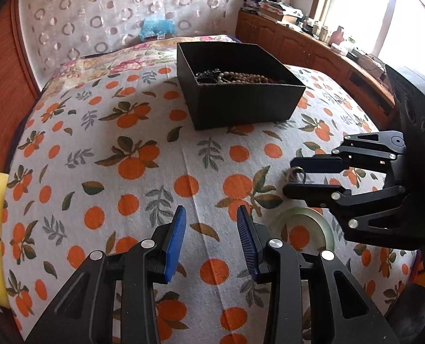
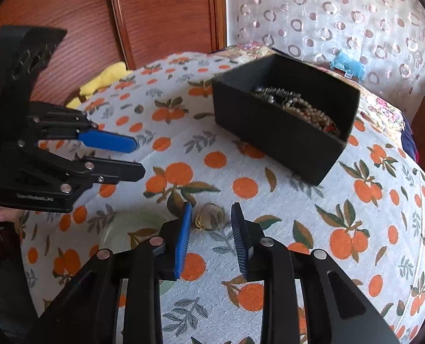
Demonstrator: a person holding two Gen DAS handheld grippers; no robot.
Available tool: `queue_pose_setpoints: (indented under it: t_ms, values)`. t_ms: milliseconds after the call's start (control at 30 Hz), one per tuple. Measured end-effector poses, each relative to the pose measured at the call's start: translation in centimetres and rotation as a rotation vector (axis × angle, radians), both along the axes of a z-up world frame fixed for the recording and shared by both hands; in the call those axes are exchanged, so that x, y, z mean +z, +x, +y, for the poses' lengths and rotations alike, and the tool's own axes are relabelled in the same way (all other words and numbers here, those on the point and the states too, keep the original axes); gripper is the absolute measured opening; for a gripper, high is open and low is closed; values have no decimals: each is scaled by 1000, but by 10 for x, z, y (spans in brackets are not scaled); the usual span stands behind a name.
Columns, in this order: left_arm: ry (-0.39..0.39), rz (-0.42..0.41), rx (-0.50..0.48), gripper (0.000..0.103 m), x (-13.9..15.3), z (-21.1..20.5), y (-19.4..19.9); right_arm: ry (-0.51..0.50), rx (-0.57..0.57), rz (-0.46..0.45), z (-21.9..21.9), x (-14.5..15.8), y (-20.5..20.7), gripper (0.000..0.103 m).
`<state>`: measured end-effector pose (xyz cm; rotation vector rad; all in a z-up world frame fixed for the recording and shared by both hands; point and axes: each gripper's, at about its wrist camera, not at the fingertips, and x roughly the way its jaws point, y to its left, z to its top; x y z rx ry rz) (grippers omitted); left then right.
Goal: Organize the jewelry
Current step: 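Grasp the gold ring with the right tool while the left tool grips the jade bangle rim, then carry the ring and jade bangle over the black box and open both tools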
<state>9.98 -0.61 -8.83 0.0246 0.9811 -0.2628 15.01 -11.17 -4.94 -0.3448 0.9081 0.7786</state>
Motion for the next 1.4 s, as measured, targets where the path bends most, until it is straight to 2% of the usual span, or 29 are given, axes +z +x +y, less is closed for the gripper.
queue_pose_setpoints:
  t_ms: [133, 233, 500, 733, 867, 933, 1033, 1200, 1400]
  values:
    - [-6, -4, -14, 35, 2, -5, -3, -25, 5, -12, 1, 0, -2, 27]
    - [-12, -13, -25, 35, 5, -9, -4, -8, -5, 0, -4, 1, 0, 26]
    - [-29, -10, -78, 35, 3, -23, -7, 27, -74, -7, -29, 9, 3, 26]
    - [-13, -1, -138, 34, -2, -39, -13, 21, -125, -27, -49, 15, 2, 26]
    - [9, 0, -156, 23, -5, -45, -15, 19, -138, -27, -53, 15, 2, 26]
    - [16, -2, -161, 12, -6, -46, -16, 22, -145, -26, -54, 14, 3, 26]
    - [20, -9, -168, 7, -6, -46, -18, 26, -149, -28, -54, 15, 5, 26]
    - [-21, -11, -139, 7, -1, -40, -13, 42, -153, -36, -53, 22, 9, 26]
    - [-17, -63, -115, 7, 16, -35, 1, 66, -147, -76, -48, 38, 18, 26]
